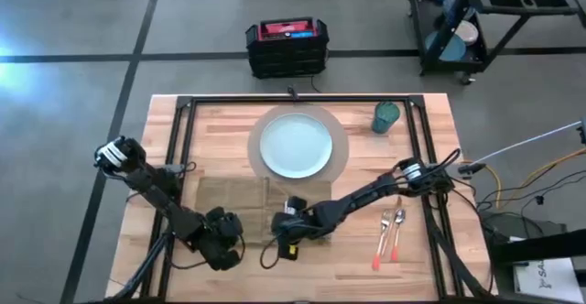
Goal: Set table place
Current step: Fold the brown table napkin
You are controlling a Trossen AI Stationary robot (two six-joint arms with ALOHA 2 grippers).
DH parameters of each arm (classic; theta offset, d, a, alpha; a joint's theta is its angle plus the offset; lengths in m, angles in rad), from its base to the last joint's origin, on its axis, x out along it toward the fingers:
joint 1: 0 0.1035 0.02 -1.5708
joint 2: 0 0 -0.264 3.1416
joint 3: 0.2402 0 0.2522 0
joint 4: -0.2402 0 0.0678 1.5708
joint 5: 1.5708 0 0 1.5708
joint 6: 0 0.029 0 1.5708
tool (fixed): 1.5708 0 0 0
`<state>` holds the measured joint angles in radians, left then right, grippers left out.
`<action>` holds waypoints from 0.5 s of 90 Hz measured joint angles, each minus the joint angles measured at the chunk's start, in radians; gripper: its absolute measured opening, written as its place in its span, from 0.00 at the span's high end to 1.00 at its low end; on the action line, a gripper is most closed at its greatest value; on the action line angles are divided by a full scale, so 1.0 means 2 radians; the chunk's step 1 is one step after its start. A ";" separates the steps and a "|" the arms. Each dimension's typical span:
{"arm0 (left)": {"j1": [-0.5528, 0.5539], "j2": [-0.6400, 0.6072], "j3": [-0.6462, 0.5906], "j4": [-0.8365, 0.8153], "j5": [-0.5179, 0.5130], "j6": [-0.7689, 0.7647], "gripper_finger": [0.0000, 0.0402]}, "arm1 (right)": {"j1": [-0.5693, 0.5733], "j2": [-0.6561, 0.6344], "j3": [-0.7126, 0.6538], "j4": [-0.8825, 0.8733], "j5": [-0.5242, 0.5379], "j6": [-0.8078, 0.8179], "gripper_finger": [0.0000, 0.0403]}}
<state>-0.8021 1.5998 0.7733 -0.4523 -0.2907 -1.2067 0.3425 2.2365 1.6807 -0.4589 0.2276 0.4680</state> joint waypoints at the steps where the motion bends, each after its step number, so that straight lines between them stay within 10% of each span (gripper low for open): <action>1: 0.000 0.001 0.000 0.000 0.000 0.000 1.00 | -0.001 0.001 0.001 -0.003 0.000 0.000 1.00; 45: -0.028 -0.006 -0.001 -0.038 0.016 -0.006 1.00 | -0.011 0.002 -0.003 -0.239 0.101 0.078 1.00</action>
<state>-0.8582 1.5875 0.7719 -0.5282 -0.2581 -1.2188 0.3209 2.2397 1.6749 -0.9369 0.4293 0.6230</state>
